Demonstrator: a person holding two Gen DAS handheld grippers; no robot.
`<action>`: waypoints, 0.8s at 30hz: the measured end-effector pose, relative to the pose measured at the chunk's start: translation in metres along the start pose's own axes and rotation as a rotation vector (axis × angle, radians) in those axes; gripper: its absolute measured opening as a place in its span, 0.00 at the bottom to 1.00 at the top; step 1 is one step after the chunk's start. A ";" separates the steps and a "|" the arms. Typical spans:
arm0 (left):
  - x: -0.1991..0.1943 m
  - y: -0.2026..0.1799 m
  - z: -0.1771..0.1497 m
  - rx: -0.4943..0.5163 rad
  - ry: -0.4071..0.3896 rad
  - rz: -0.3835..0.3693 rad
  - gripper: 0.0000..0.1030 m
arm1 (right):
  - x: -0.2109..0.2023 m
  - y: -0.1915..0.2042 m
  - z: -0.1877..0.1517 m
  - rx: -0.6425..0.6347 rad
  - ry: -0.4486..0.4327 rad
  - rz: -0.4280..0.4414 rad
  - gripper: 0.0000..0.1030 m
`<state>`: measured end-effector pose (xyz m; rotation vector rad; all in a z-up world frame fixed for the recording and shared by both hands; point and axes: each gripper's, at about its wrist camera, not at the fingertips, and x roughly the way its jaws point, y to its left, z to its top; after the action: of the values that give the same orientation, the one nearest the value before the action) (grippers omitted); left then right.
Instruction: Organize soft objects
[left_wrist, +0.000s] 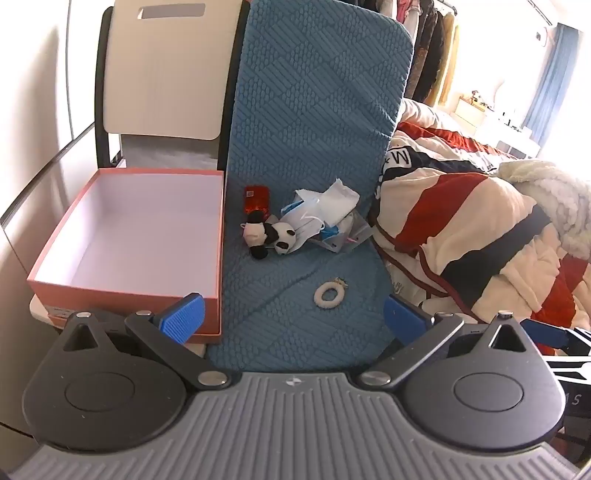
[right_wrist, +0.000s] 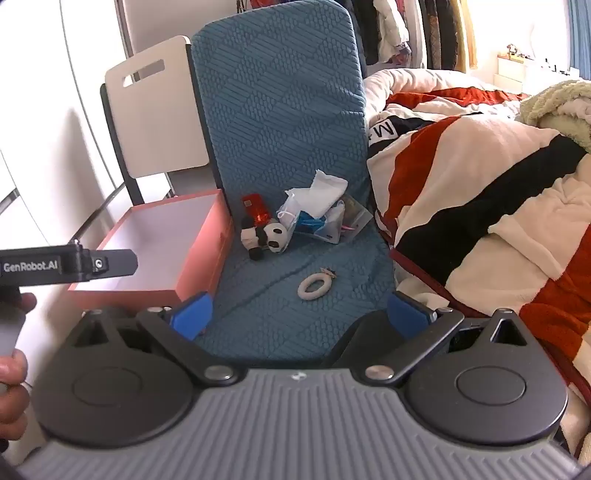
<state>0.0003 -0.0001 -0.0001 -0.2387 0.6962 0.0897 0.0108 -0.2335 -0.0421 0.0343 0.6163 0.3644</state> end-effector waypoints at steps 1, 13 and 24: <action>0.001 0.000 0.000 0.001 0.001 -0.001 1.00 | 0.001 0.000 0.000 -0.001 -0.003 0.001 1.00; -0.009 0.008 -0.004 -0.030 -0.028 0.018 1.00 | 0.003 0.013 -0.004 -0.017 0.031 -0.001 1.00; -0.002 0.022 -0.006 0.024 0.010 0.045 1.00 | 0.013 0.018 -0.004 0.013 0.088 -0.037 1.00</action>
<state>-0.0085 0.0197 -0.0075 -0.2009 0.7120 0.1233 0.0121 -0.2123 -0.0498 0.0194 0.7055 0.3270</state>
